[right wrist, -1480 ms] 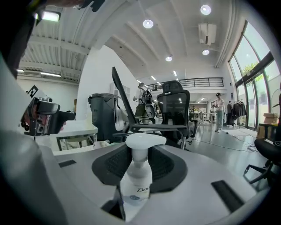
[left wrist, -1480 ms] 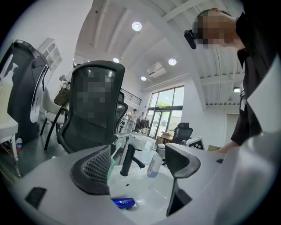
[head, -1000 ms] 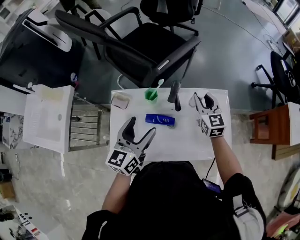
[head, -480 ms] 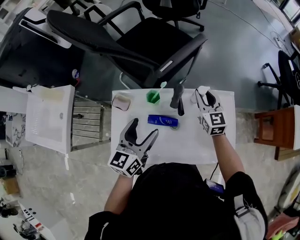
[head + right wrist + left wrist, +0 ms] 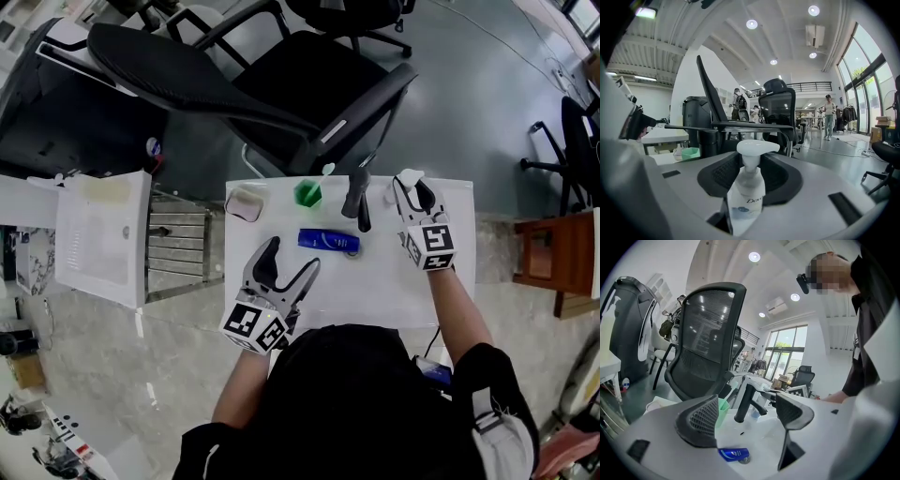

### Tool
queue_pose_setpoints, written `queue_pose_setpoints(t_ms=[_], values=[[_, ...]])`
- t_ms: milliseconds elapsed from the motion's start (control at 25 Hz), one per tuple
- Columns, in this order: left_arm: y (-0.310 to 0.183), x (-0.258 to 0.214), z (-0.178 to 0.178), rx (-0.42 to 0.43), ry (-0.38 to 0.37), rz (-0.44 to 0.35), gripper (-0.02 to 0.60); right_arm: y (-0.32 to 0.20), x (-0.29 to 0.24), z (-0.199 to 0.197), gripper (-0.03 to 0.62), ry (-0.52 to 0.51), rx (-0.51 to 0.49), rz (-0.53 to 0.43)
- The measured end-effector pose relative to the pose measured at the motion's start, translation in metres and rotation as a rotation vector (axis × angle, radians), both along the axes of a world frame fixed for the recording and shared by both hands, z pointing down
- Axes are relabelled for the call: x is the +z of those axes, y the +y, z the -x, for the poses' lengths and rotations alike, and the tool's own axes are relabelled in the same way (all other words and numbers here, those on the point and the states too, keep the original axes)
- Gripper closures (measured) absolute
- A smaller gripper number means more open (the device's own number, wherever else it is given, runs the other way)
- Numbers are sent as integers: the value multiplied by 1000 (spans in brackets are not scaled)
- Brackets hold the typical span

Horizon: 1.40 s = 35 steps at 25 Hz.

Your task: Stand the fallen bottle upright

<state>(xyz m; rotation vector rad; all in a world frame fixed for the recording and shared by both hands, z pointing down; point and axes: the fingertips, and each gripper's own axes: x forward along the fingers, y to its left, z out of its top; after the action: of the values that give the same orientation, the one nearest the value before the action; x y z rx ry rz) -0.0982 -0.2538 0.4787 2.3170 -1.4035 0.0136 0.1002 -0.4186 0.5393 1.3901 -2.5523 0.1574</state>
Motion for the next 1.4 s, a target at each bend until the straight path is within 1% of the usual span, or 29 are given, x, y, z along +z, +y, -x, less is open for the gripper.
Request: queue_pose_setpoints(t_ms=[160, 400, 560, 760, 1000, 1120, 1240, 1400], values=[[0, -5, 2, -18, 20, -10, 190, 3, 4, 1, 399, 6, -13, 24], [3, -9, 6, -25, 11, -28, 190, 6, 11, -6, 372, 2, 0, 59], [6, -12, 7, -35, 20, -35, 190, 13, 11, -12, 365, -4, 11, 72], [4, -20, 10, -39, 40, -59, 190, 22, 2, -20, 365, 12, 43, 47], [6, -28, 11, -38, 60, -90, 190, 55, 6, -19, 365, 14, 64, 62], [10, -26, 10, -33, 58, -86, 192, 74, 2, -19, 365, 9, 58, 60], [16, -24, 11, -30, 52, -77, 192, 90, -11, -14, 367, 8, 42, 35], [24, -21, 15, -33, 57, -73, 192, 110, -23, -2, 376, 15, -6, 20]])
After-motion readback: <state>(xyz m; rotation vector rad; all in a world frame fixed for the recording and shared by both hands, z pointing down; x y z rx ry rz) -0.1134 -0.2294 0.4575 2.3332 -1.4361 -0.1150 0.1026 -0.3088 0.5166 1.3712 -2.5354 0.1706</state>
